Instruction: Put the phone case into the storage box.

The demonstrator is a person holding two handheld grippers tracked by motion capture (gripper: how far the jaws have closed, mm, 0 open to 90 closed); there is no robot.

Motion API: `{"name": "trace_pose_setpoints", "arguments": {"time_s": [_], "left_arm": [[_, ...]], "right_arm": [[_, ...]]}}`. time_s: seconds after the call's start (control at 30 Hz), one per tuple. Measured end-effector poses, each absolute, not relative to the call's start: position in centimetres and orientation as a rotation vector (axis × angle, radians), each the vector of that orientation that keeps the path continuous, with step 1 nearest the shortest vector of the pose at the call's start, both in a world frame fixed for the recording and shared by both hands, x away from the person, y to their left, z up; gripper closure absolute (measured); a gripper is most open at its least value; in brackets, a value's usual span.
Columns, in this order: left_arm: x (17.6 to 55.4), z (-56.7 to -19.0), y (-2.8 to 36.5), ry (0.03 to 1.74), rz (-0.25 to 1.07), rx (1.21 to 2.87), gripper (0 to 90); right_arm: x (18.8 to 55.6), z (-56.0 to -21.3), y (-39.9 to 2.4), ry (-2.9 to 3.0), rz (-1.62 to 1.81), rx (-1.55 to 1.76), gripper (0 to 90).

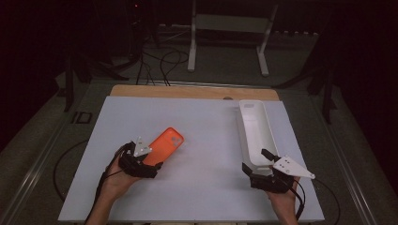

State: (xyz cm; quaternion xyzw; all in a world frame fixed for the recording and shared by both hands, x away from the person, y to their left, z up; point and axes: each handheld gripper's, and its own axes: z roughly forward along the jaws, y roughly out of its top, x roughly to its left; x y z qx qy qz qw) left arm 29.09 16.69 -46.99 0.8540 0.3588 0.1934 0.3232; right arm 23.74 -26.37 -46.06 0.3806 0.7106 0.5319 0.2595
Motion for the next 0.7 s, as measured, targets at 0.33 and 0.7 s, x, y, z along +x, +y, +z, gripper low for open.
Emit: {"name": "trace_pose_setpoints", "arguments": {"time_s": [0.33, 0.7], "left_arm": [[28.9, -45.4, 16.4, 0.889, 0.558, 2.191, 16.9], [28.7, -44.3, 15.7, 0.846, 0.582, 2.177, 16.9]], "right_arm": [[25.1, -45.0, -25.2, 1.976, 1.468, 1.042, 9.0], [26.1, -43.2, -24.3, 1.99, 1.505, 1.019, 8.9]]}}
